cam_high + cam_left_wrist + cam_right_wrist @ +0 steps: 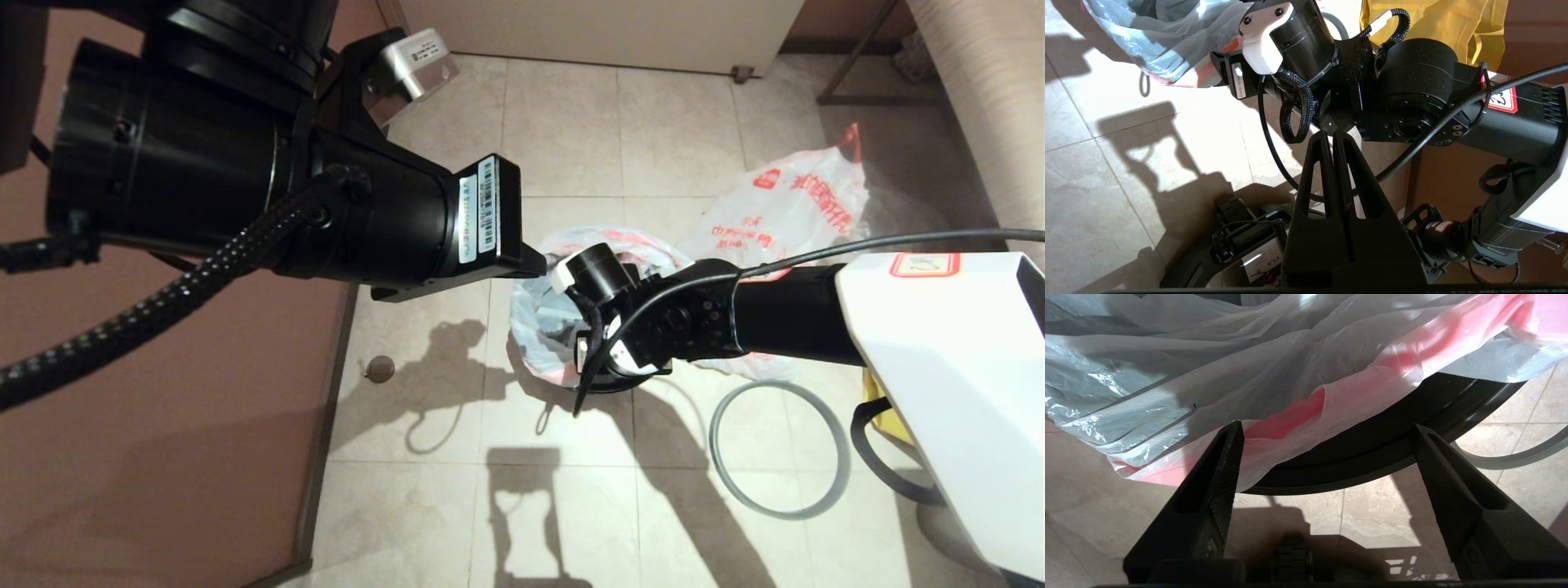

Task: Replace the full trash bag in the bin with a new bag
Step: Put the new garbage bag on the trash can

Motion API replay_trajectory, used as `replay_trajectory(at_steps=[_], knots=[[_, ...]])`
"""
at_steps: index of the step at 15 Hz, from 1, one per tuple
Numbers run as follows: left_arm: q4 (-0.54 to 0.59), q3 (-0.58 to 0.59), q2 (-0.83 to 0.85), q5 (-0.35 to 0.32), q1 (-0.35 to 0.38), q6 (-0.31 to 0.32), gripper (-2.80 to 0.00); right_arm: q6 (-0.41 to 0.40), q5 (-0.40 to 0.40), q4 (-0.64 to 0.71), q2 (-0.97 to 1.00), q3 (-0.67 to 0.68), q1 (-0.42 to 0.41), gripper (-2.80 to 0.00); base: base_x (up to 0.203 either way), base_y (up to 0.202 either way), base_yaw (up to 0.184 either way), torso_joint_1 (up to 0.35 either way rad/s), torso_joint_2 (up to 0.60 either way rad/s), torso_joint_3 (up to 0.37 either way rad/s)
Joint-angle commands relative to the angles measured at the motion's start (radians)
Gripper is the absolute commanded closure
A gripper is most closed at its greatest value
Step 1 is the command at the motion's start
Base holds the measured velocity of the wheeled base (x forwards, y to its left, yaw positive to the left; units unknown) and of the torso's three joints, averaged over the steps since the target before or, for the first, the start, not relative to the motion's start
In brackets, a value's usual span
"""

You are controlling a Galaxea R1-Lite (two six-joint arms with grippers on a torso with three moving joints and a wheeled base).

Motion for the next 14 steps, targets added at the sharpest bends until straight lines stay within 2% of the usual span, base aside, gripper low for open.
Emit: replay_trajectory(at_steps=[1,6,7,14], knots=[[0.003,0.000,0.006,0.001,0.000,-0.002,0.00,0.003,-0.003,0.007,0.004,0.000,0.000,-2.80,0.000,0.000,0.000,0.000,0.00,0.000],[-0.016,0.001,0.008,0.001,0.003,-0.003,0.00,0.001,-0.005,0.004,0.029,0.000,-0.002,-2.80,0.000,0.000,0.000,0.000,0.00,0.000],[-0.016,0.001,0.009,0.001,0.002,-0.003,0.00,0.000,-0.005,0.001,0.032,0.000,-0.002,0.00,0.000,0.000,0.000,0.000,0.00,0.000],[-0.017,0.000,0.008,0.001,0.002,-0.003,0.00,0.000,-0.005,0.007,0.031,0.000,-0.001,0.00,0.000,0.000,0.000,0.000,0.00,0.000]])
